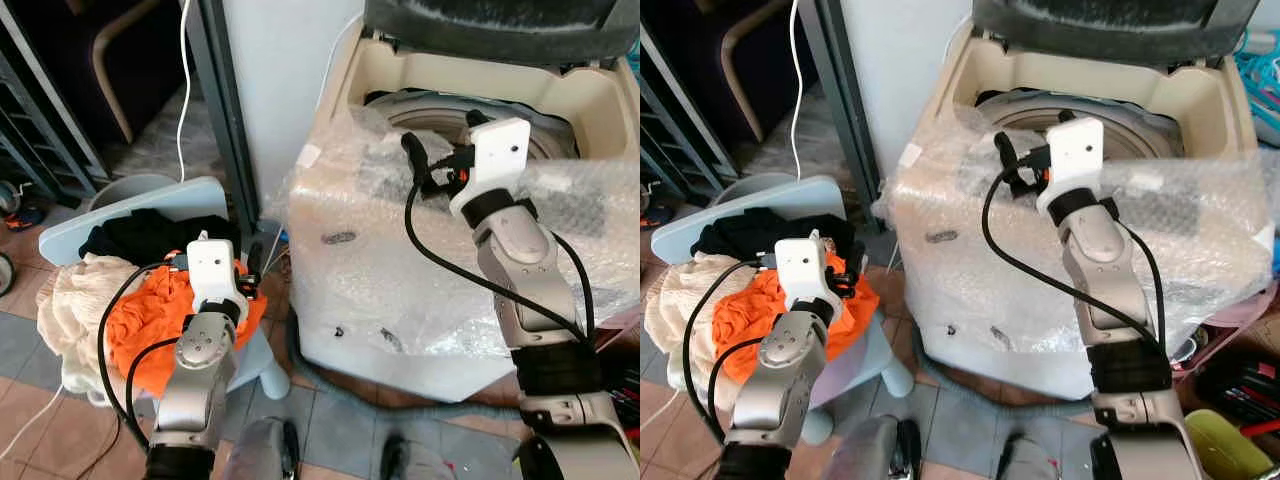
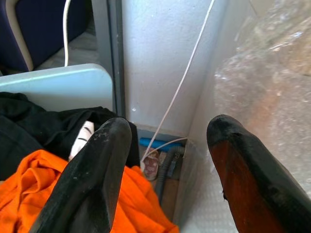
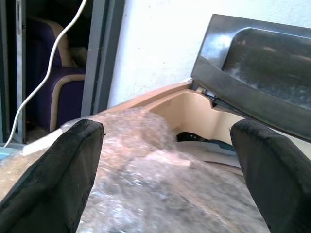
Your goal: Clothes washing
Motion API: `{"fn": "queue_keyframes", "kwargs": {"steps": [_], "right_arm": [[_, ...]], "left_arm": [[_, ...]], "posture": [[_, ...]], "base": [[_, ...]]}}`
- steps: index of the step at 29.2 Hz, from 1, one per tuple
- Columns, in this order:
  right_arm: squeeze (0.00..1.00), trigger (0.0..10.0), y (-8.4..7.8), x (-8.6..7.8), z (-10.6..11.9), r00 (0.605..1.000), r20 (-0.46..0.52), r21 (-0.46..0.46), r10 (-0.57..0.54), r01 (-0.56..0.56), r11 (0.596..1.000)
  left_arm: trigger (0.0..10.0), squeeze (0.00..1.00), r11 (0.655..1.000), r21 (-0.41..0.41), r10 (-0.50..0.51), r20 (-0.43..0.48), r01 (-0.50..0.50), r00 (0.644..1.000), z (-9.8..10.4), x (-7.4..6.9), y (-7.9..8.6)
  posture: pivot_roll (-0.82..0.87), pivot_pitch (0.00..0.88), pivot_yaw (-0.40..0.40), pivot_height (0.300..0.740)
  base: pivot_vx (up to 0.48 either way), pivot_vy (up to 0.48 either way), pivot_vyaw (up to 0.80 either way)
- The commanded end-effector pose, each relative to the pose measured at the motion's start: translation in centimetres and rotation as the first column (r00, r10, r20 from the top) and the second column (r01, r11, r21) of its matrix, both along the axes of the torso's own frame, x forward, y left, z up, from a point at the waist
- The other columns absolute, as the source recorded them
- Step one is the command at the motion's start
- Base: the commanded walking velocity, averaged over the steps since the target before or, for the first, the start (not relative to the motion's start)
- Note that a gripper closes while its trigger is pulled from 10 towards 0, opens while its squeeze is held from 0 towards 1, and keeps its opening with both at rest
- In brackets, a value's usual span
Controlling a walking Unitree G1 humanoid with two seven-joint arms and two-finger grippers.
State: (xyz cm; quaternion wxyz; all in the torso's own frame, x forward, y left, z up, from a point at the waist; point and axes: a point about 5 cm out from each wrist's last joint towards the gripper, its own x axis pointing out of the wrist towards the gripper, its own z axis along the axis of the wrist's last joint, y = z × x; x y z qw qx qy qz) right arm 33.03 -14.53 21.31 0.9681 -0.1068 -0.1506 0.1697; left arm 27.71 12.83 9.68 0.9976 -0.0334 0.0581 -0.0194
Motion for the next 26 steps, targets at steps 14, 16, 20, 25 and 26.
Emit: {"fn": "queue_keyframes", "kwargs": {"steps": [14, 16, 20, 25, 26], "right_arm": [[0.00, 10.0, 1.4, -1.7, -0.4, 0.998, 0.021, 0.065, -0.051, 0.049, 0.997], [0.00, 10.0, 1.4, -1.8, -0.5, 0.997, 0.021, 0.069, -0.068, 0.066, 0.995], [0.00, 10.0, 1.6, -2.2, -0.6, 0.995, 0.021, 0.091, -0.098, 0.096, 0.991], [0.00, 10.0, 2.7, -2.5, -1.4, 0.997, -0.015, 0.111, -0.077, 0.078, 0.991], [0.00, 10.0, 2.7, -2.5, -1.4, 0.997, -0.015, 0.111, -0.077, 0.078, 0.991]], "left_arm": [[10.0, 0.00, 0.999, 0.029, 0.039, 0.010, -0.039, 0.999, 0.2, -0.2, 0.8], [10.0, 0.00, 0.999, 0.030, 0.027, 0.013, -0.028, 1.000, 0.2, -0.1, 0.6], [10.0, 0.00, 0.999, 0.044, 0.009, 0.035, -0.011, 0.999, 0.6, 0.3, 0.2], [10.0, 0.00, 0.998, 0.066, 0.001, 0.015, -0.002, 1.000, 0.6, 0.5, -0.2], [10.0, 0.00, 0.998, 0.066, 0.001, 0.015, -0.002, 1.000, 0.6, 0.5, -0.2]], "posture": [[-0.03, 0.146, 0.065, 0.740], [-0.03, 0.145, 0.068, 0.740], [-0.03, 0.150, 0.075, 0.740], [-0.03, 0.163, 0.067, 0.740], [-0.03, 0.163, 0.067, 0.740]], "base": [[0.000, 0.199, 0.40], [0.000, 0.000, 0.61], [0.000, 0.000, 0.80], [0.000, 0.000, 0.80], [0.000, 0.000, 0.80]]}}
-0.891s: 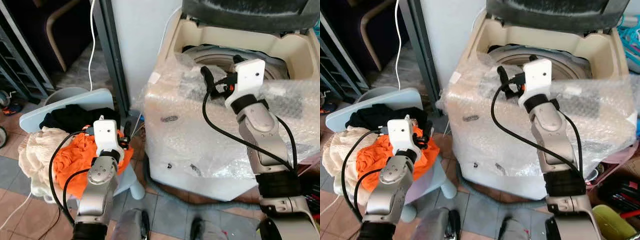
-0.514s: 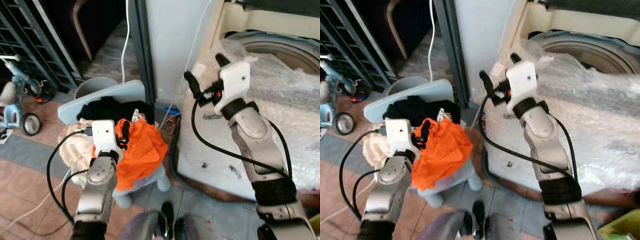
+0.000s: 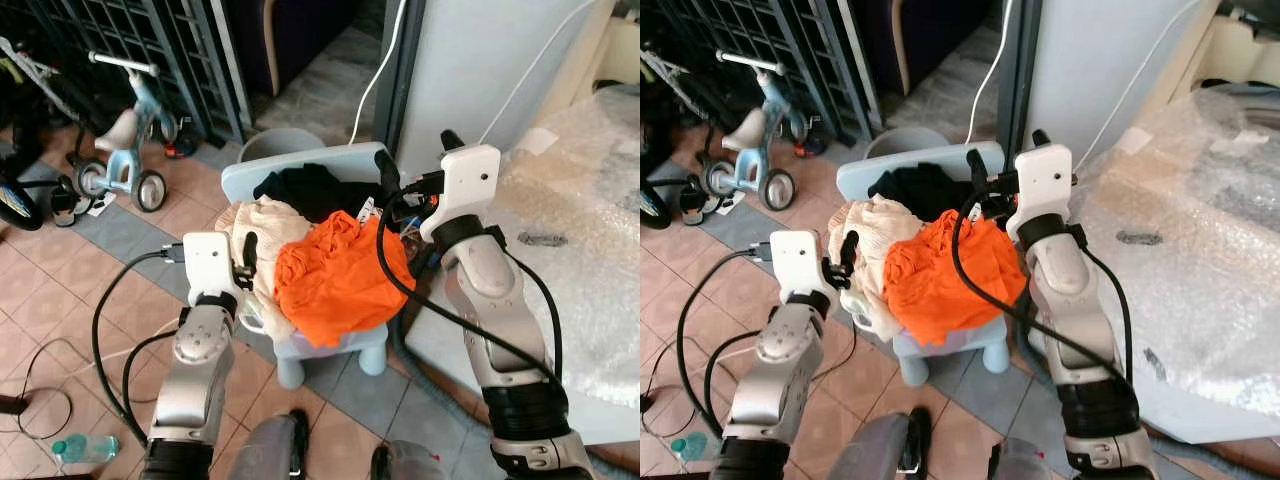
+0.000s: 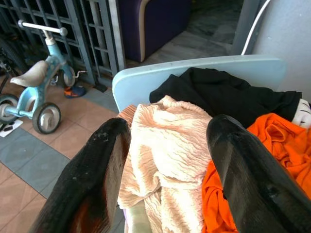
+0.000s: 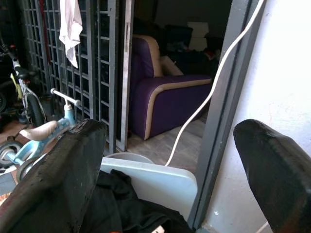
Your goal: Clothes washing
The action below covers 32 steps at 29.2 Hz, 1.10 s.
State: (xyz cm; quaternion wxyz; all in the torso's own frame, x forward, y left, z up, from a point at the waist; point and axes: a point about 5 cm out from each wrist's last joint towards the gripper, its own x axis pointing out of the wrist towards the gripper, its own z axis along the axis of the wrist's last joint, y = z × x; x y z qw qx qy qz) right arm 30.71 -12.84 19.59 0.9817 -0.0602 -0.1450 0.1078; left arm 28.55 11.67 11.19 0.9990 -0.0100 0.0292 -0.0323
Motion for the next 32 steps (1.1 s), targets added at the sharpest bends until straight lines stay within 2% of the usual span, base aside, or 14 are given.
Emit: {"fn": "queue_keyframes", "kwargs": {"steps": [1, 3, 5, 6, 9, 10, 12, 14, 16, 19, 21, 25, 28, 32], "right_arm": [[0.00, 10.0, 1.1, -0.2, 0.2, 0.999, 0.001, 0.000, 0.038, -0.038, 0.999], [0.00, 10.0, 1.6, 0.3, -2.6, 0.984, -0.175, -0.101, 0.023, -0.041, 0.994], [0.00, 10.0, 1.3, 0.4, -5.5, 0.940, -0.340, -0.155, -0.018, -0.038, 0.987], [0.00, 10.0, 0.7, 0.2, -7.4, 0.899, -0.435, -0.172, -0.054, -0.024, 0.985], [0.00, 10.0, 0.0, -0.3, -9.1, 0.862, -0.499, -0.211, -0.086, -0.025, 0.977], [0.00, 10.0, -0.4, -0.7, -10.3, 0.833, -0.545, -0.245, -0.098, -0.046, 0.968], [0.00, 10.0, -0.6, -1.0, -10.8, 0.816, -0.568, -0.247, -0.104, -0.049, 0.968], [0.00, 10.0, -1.0, -1.5, -11.8, 0.775, -0.623, -0.250, -0.104, -0.071, 0.966], [0.00, 10.0, -1.2, -1.8, -12.3, 0.756, -0.646, -0.247, -0.109, -0.071, 0.967], [0.00, 10.0, -1.4, -1.8, -12.5, 0.746, -0.656, -0.243, -0.117, -0.061, 0.968], [0.00, 10.0, -0.9, -1.2, -12.4, 0.750, -0.653, -0.226, -0.104, -0.062, 0.972], [0.00, 10.0, 0.3, 0.1, -11.4, 0.791, -0.608, -0.192, -0.075, -0.055, 0.980], [0.00, 10.0, 2.0, 1.6, -10.8, 0.826, -0.563, -0.199, -0.037, -0.091, 0.976], [0.00, 10.0, 2.8, 1.8, -11.2, 0.822, -0.569, -0.218, -0.019, -0.128, 0.968]], "left_arm": [[10.0, 0.00, 0.999, 0.028, 0.033, -0.052, -0.031, 0.998, -1.0, -0.4, 0.9], [10.0, 0.00, 0.999, 0.052, -0.001, -0.095, 0.006, 0.995, -1.6, -0.5, 0.9], [10.0, 0.00, 0.997, 0.076, 0.004, -0.128, 0.005, 0.992, -2.1, -0.8, 1.2], [10.0, 0.00, 0.996, 0.093, 0.008, -0.158, 0.007, 0.987, -2.6, -1.2, 1.5], [10.0, 0.00, 0.993, 0.117, 0.024, -0.180, -0.003, 0.983, -3.0, -1.8, 2.3], [10.0, 0.00, 0.991, 0.135, 0.044, -0.195, -0.018, 0.980, -3.2, -2.3, 3.0], [10.0, 0.00, 0.990, 0.136, 0.054, -0.211, -0.026, 0.976, -3.4, -2.5, 3.2], [10.0, 0.00, 0.990, 0.134, 0.075, -0.242, -0.043, 0.967, -3.9, -3.0, 3.7], [10.0, 0.00, 0.991, 0.130, 0.070, -0.248, -0.039, 0.966, -3.9, -3.2, 3.7], [10.0, 0.00, 0.991, 0.135, 0.054, -0.250, -0.020, 0.967, -3.8, -3.3, 3.4], [10.0, 0.00, 0.991, 0.136, 0.048, -0.251, -0.014, 0.967, -3.7, -3.3, 3.2], [10.0, 0.00, 0.992, 0.124, 0.056, -0.237, -0.026, 0.970, -3.3, -3.0, 3.3], [10.0, 0.00, 0.992, 0.112, 0.078, -0.207, -0.055, 0.975, -2.5, -3.3, 3.4], [10.0, 0.00, 0.989, 0.117, 0.108, -0.192, -0.087, 0.975, -2.0, -4.1, 3.9]], "posture": [[-0.03, 0.163, 0.064, 0.740], [-0.02, 0.166, 0.047, 0.740], [-0.02, 0.169, 0.044, 0.740], [-0.01, 0.178, 0.036, 0.740], [0.00, 0.183, 0.029, 0.740], [0.00, 0.187, 0.028, 0.740], [0.01, 0.191, 0.025, 0.740], [0.02, 0.199, 0.019, 0.740], [0.03, 0.197, 0.013, 0.740], [0.04, 0.196, 0.012, 0.740], [0.04, 0.198, 0.015, 0.740], [0.04, 0.217, 0.022, 0.740], [0.09, 0.229, 0.004, 0.740], [0.13, 0.255, -0.014, 0.740]], "base": [[0.000, 0.000, 0.80], [0.000, 0.000, 0.00], [0.000, 0.000, 0.00], [0.000, 0.000, 0.00], [0.000, 0.000, 0.00], [0.000, 0.000, 0.00], [0.000, 0.000, 0.00], [0.000, 0.000, 0.00], [0.000, 0.000, 0.00], [0.000, 0.000, 0.00], [0.000, 0.000, 0.00], [0.000, 0.000, 0.00], [0.000, 0.000, 0.00], [0.000, 0.000, 0.00]]}}
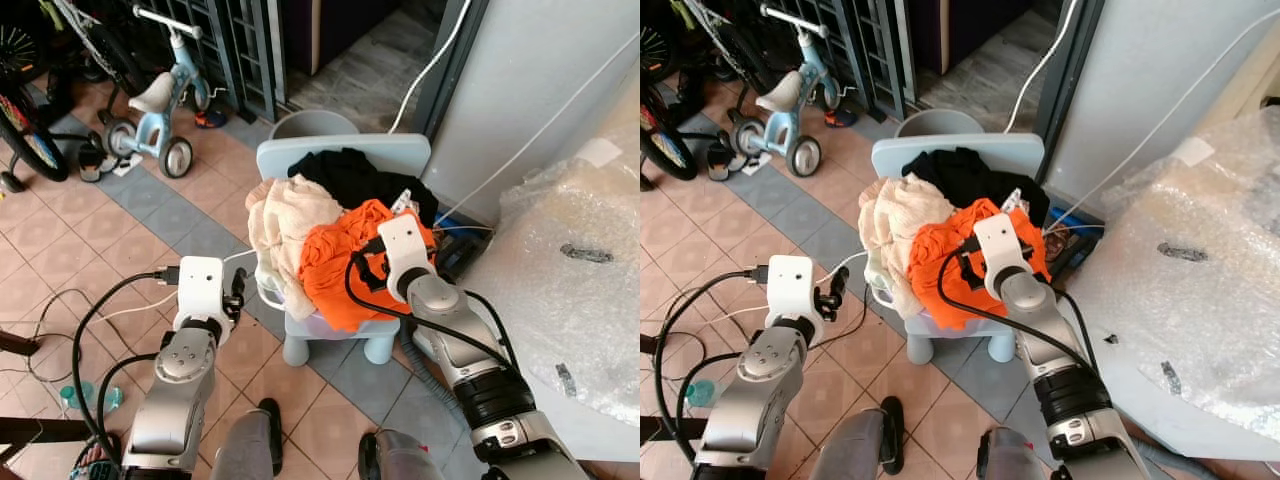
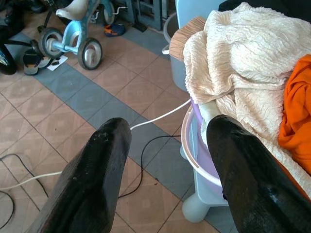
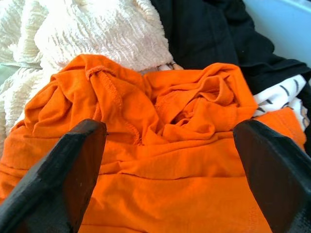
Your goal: Clothes washing
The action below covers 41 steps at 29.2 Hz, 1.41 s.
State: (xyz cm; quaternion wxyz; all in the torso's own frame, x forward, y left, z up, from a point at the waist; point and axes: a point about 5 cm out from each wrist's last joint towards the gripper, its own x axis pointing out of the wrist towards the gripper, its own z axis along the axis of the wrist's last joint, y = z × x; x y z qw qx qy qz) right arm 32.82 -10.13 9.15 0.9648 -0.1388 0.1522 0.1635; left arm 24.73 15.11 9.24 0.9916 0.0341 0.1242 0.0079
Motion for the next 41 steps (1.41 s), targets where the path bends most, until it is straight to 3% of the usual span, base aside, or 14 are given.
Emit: {"fn": "queue_keyframes", "kwargs": {"steps": [1, 4, 5, 6, 7, 8, 15, 41], "right_arm": [[0.00, 10.0, 0.5, -0.3, -1.4, 0.998, -0.046, -0.033, 0.033, -0.034, 0.999], [0.00, 10.0, 1.1, -0.6, -2.7, 0.993, -0.099, -0.051, 0.070, -0.075, 0.996], [0.00, 3.5, 1.3, -0.7, -3.3, 0.989, -0.126, -0.046, 0.073, -0.080, 0.996], [0.00, 2.0, 1.4, -0.8, -3.6, 0.987, -0.145, -0.040, 0.074, -0.081, 0.996], [0.00, 2.0, 1.4, -0.8, -3.8, 0.985, -0.154, -0.037, 0.075, -0.081, 0.996], [0.00, 0.0, 1.5, -0.9, -4.1, 0.983, -0.167, -0.040, 0.078, -0.086, 0.995], [0.00, 0.0, 2.4, -0.6, -4.6, 0.980, -0.177, -0.036, 0.096, -0.103, 0.994], [0.00, 0.0, 2.4, -0.3, -5.6, 0.980, -0.184, -0.069, 0.081, -0.095, 0.993]], "left_arm": [[10.0, 0.00, 0.999, 0.014, 0.046, -0.007, -0.046, 0.999, 0.1, -1.0, 0.8], [10.0, 0.00, 0.998, 0.017, 0.064, -0.006, -0.064, 0.998, 0.2, -1.9, 1.1], [10.0, 0.00, 0.997, 0.019, 0.069, -0.004, -0.069, 0.998, 0.2, -2.1, 1.1], [10.0, 0.00, 0.997, 0.019, 0.072, -0.003, -0.072, 0.997, 0.3, -2.3, 1.1], [10.0, 0.00, 0.997, 0.019, 0.074, -0.002, -0.074, 0.997, 0.3, -2.5, 1.1], [10.0, 0.00, 0.997, 0.020, 0.074, -0.002, -0.074, 0.997, 0.3, -2.6, 1.1], [10.0, 0.00, 0.998, 0.038, 0.044, 0.032, -0.045, 0.999, 1.1, -1.9, 0.3], [10.0, 0.00, 0.996, 0.063, 0.054, 0.043, -0.057, 0.998, 1.2, -1.0, 0.2]], "posture": [[0.15, 0.269, -0.023, 0.740], [0.17, 0.282, -0.034, 0.740], [0.17, 0.284, -0.036, 0.740], [0.18, 0.288, -0.038, 0.740], [0.18, 0.288, -0.038, 0.740], [0.18, 0.290, -0.039, 0.740], [0.17, 0.288, -0.033, 0.740], [0.17, 0.261, -0.032, 0.740]], "base": [[0.000, 0.000, 0.00], [0.000, 0.000, 0.00], [0.000, 0.000, 0.00], [0.000, 0.000, 0.00], [0.000, 0.000, 0.00], [0.000, 0.000, 0.00], [0.000, 0.000, 0.00], [0.000, 0.000, 0.00]]}}
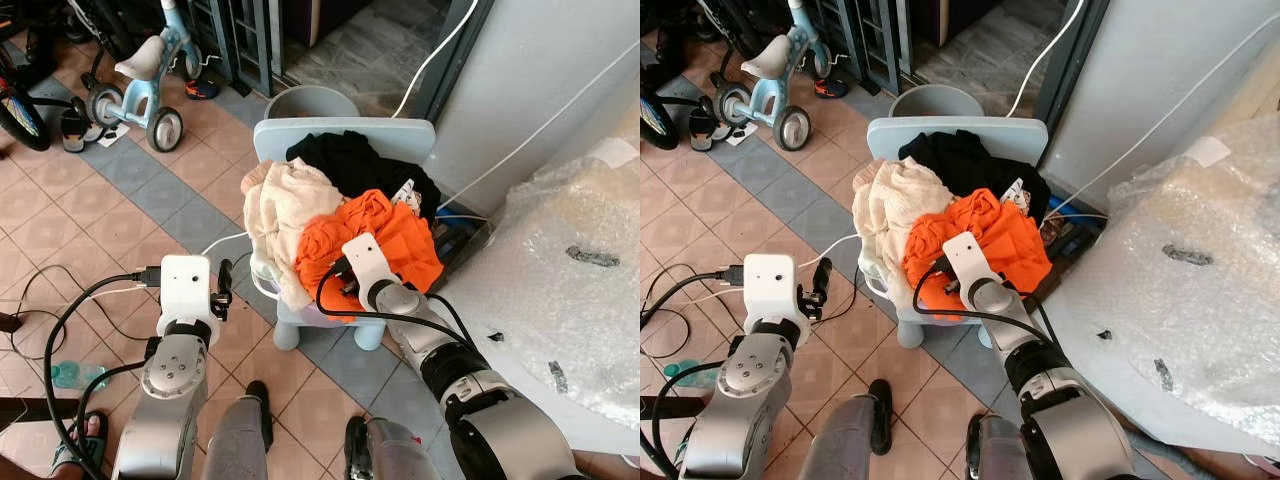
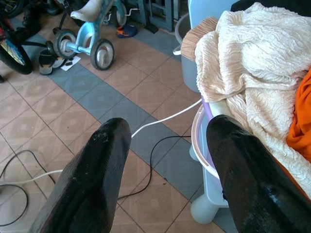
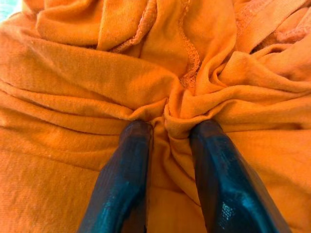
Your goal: Clothes washing
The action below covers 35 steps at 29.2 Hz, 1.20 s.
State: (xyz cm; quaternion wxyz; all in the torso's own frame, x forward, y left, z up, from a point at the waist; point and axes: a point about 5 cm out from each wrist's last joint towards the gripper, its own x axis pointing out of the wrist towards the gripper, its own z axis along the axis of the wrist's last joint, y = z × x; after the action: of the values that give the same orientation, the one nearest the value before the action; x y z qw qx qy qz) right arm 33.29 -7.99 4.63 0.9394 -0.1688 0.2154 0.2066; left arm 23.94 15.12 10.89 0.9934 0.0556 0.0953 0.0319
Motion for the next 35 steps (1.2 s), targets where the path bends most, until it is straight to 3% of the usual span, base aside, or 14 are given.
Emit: {"fn": "queue_keyframes", "kwargs": {"steps": [1, 9, 14, 17, 19, 20, 26, 28, 30, 31, 32, 33, 35], "right_arm": [[0.00, 0.0, 0.2, -0.7, -1.1, 0.999, -0.050, -0.007, 0.004, -0.005, 1.000], [0.00, 0.0, 0.1, -0.5, -1.0, 0.999, -0.040, 0.003, 0.001, -0.001, 1.000], [0.00, 0.0, -0.4, 0.0, -0.4, 0.999, -0.024, 0.080, -0.036, 0.037, 0.996], [0.00, 0.0, -0.8, 0.5, 0.7, 0.999, 0.041, 0.136, -0.033, 0.027, 0.990], [0.00, 0.0, -1.5, 0.9, 2.2, 0.992, 0.126, 0.204, -0.033, 0.007, 0.979], [0.00, 0.0, -2.7, 0.7, 3.6, 0.976, 0.210, 0.268, -0.065, 0.006, 0.963], [0.00, 0.0, -4.0, 0.0, 5.0, 0.951, 0.286, 0.315, -0.119, 0.024, 0.949], [0.00, 0.0, -4.7, -0.5, 5.8, 0.929, 0.328, 0.346, -0.169, 0.048, 0.937], [0.00, 0.0, -5.9, -1.3, 7.3, 0.880, 0.403, 0.382, -0.250, 0.086, 0.920], [0.00, 0.0, -7.2, -2.1, 9.2, 0.812, 0.480, 0.413, -0.333, 0.126, 0.902], [0.00, 0.0, -7.2, -2.1, 9.2, 0.812, 0.480, 0.413, -0.333, 0.126, 0.902], [0.00, 0.0, -7.8, -2.4, 10.4, 0.767, 0.527, 0.422, -0.365, 0.137, 0.896], [0.00, 0.0, -7.9, -2.6, 11.0, 0.756, 0.541, 0.420, -0.369, 0.137, 0.897]], "left_arm": [[10.0, 0.00, 1.000, 0.015, 0.017, -0.017, -0.016, 1.000, -0.5, -0.1, 0.2], [10.0, 0.00, 1.000, 0.019, 0.021, -0.011, -0.021, 1.000, -0.5, 0.1, 0.2], [10.0, 0.00, 1.000, 0.017, 0.017, -0.011, -0.017, 1.000, -0.6, 0.3, 0.1], [10.0, 0.00, 1.000, 0.014, 0.008, -0.011, -0.008, 1.000, -0.8, 0.5, -0.1], [10.0, 0.00, 1.000, 0.010, -0.010, -0.011, 0.011, 1.000, -1.0, 0.9, -0.4], [10.0, 0.00, 1.000, 0.001, -0.030, -0.014, 0.030, 0.999, -1.4, 1.4, -0.9], [10.0, 0.00, 0.999, -0.013, -0.040, -0.013, 0.040, 0.999, -1.6, 1.8, -1.4], [10.0, 0.00, 0.999, -0.014, -0.040, -0.001, 0.040, 0.999, -1.5, 2.0, -1.6], [10.0, 0.00, 0.999, -0.020, -0.029, 0.015, 0.030, 0.999, -1.3, 2.4, -1.7], [10.0, 0.00, 1.000, -0.018, -0.018, 0.024, 0.019, 1.000, -1.3, 2.7, -1.8], [10.0, 0.00, 1.000, -0.018, -0.018, 0.024, 0.019, 1.000, -1.3, 2.7, -1.8], [10.0, 0.00, 0.999, -0.030, -0.027, 0.033, 0.028, 0.999, -1.2, 3.0, -1.9], [10.0, 0.00, 0.999, -0.037, -0.034, 0.039, 0.035, 0.999, -1.2, 3.1, -2.0]], "posture": [[0.17, 0.260, -0.033, 0.740], [0.16, 0.248, -0.033, 0.740], [0.15, 0.235, -0.028, 0.740], [0.12, 0.202, -0.014, 0.740], [0.10, 0.188, -0.010, 0.740], [0.06, 0.149, -0.010, 0.740], [0.04, 0.127, -0.003, 0.740], [0.02, 0.120, 0.005, 0.740], [0.00, 0.112, 0.017, 0.740], [-0.01, 0.110, 0.023, 0.740], [-0.01, 0.110, 0.023, 0.740], [-0.02, 0.120, 0.026, 0.740], [-0.02, 0.123, 0.029, 0.740]], "base": [[0.000, 0.000, 0.00], [0.000, 0.000, 0.00], [0.000, 0.000, 0.00], [0.000, 0.000, 0.00], [0.000, 0.000, 0.00], [0.000, 0.000, 0.00], [0.000, 0.000, 0.00], [0.000, 0.000, 0.00], [0.000, 0.000, 0.00], [0.000, 0.000, 0.00], [0.000, 0.000, 0.00], [0.000, 0.000, 0.00], [0.000, 0.000, 0.00]]}}
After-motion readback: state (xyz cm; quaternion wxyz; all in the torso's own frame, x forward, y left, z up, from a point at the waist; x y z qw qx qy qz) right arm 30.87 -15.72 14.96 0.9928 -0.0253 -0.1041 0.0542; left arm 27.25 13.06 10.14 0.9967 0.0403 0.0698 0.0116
